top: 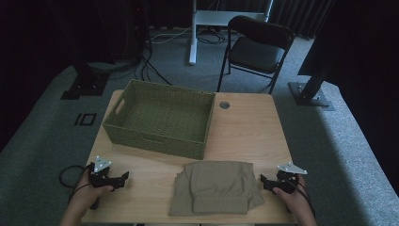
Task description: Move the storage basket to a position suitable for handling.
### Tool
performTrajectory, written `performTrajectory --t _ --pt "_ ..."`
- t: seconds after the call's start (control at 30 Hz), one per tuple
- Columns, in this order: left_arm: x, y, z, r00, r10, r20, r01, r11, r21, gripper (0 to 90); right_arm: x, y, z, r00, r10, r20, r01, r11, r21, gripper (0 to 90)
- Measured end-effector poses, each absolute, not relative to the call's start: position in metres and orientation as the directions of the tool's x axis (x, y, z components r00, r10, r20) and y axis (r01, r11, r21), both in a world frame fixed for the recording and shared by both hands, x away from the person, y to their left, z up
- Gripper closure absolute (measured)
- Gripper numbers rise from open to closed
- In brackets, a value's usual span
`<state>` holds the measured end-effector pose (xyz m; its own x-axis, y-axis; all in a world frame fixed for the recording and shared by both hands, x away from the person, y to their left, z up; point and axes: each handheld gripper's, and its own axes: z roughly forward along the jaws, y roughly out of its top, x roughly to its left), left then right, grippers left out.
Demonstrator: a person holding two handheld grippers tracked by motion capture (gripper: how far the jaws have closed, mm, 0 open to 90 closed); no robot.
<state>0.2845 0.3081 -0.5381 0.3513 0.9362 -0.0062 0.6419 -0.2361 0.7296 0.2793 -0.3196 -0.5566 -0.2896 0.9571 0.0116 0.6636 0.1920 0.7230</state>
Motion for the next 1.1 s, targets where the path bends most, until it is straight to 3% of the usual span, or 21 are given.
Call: performTrajectory --t 0.47,0.57,1.1 --pt "0.312 0.315 -0.504 0.33 0.944 0.002 0.585 -0.206 0.784 7.3 0.279 -0.32 -0.557 -0.289 0.957 0.012 0.664 0.192 0.723 10.0" --pt "0.318 0.315 -0.495 0.324 0.946 0.002 0.577 -0.199 0.792 14.5 0.279 -0.32 -0.557 -0.289 0.957 0.012 0.664 0.192 0.723 10.0" --pt "0.347 0.323 -0.436 0.299 0.954 0.017 0.479 -0.165 0.862 14.4 0.279 -0.32 -0.557 -0.289 0.957 0.012 0.664 0.192 0.723 10.0"
